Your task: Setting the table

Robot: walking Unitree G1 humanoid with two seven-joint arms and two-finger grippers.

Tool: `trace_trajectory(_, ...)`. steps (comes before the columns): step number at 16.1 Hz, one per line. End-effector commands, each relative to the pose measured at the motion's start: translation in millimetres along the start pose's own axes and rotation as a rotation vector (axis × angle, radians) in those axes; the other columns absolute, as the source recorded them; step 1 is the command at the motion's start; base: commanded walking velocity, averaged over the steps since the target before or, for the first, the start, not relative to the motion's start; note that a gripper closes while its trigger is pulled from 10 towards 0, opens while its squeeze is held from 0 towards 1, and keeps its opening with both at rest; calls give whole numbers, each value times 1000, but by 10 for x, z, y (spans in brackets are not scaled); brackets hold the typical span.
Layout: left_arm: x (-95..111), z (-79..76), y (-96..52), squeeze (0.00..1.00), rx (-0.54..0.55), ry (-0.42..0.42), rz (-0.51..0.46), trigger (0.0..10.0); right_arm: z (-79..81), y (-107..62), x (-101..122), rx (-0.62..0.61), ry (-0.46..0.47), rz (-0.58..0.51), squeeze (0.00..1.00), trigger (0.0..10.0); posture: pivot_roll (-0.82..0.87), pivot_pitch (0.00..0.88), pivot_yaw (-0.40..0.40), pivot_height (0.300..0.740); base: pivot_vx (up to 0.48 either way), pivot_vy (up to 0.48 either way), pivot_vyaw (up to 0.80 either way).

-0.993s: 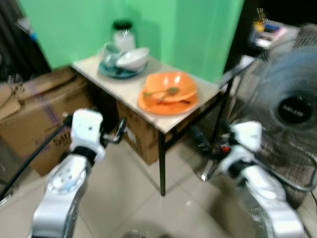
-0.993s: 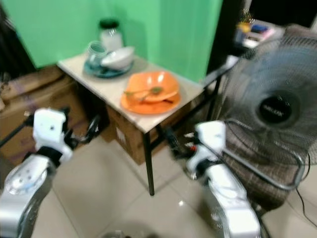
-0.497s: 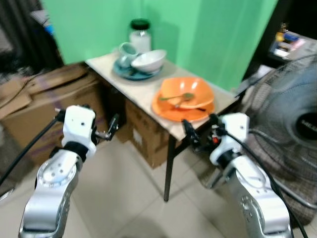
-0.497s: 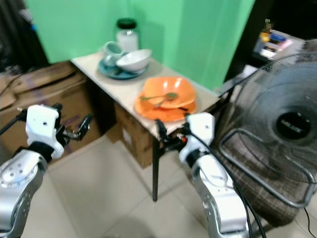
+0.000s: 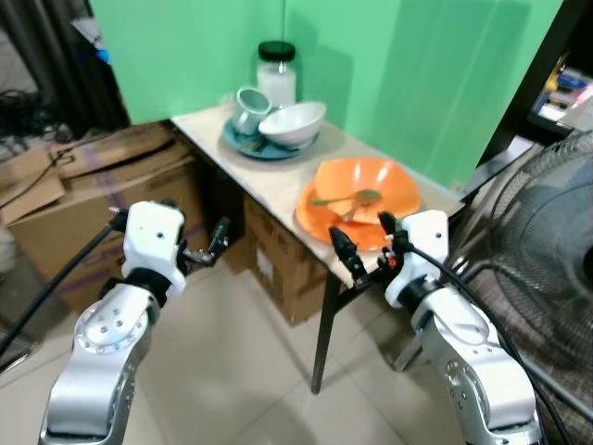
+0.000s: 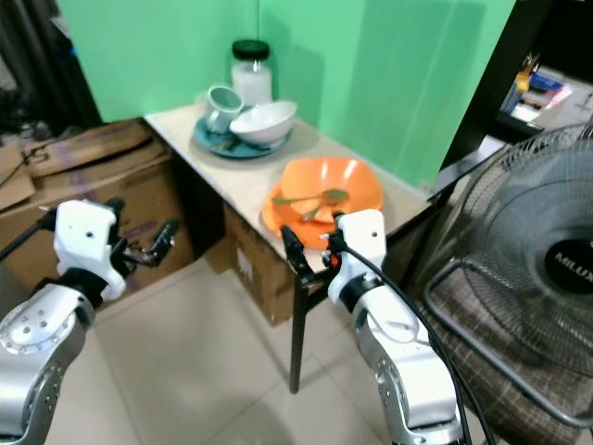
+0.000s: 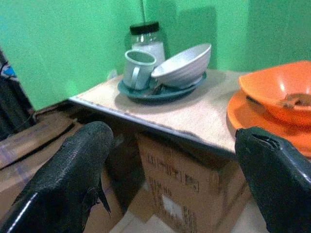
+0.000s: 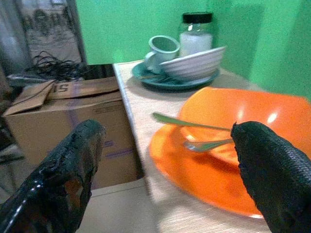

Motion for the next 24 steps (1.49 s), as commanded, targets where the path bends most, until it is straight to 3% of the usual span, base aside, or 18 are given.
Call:
trace_trajectory(1,41,-104,-1,1000,-56,18,-5,10000,-72,-1,34,-17,6,-5,1000,10000,146,0,-20,740,274,0,0)
trace_trajectory(9,75,21,63,1000,-61,50,2,10000,-78,44,34,-24,48,-5,1000,10000,128,0,21,740,278,0,0)
trace_trajectory(14,83,-154,171,1000,-143,33,-3,10000,-189,78,68,-88,59,-18,1000,10000,113,0,31,740,297,0,0)
trace_trajectory(18,88,-169,193,1000,-138,24,-10,10000,-207,103,75,-90,57,-15,1000,10000,122,0,14,740,304,0,-600)
trace_trajectory(22,185,-158,263,1000,-111,16,-60,10000,-189,192,163,-39,15,-33,1000,10000,139,0,-33,740,312,0,0)
trace_trajectory(24,125,-155,220,1000,-105,4,-45,10000,-148,196,206,-20,-8,-38,976,10000,106,0,-27,740,309,0,0)
Point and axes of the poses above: a point about 5 cm out from each wrist's last joint towards the gripper, its own y axis pointing out of the wrist towards the gripper, its own x axis along the axis of the wrist's last joint, z = x × y, the point moved 4 cm from there along y, pointing out of the wrist towards the gripper, and after that the axes turned 6 degrees about -y, right-handed, at the moved point
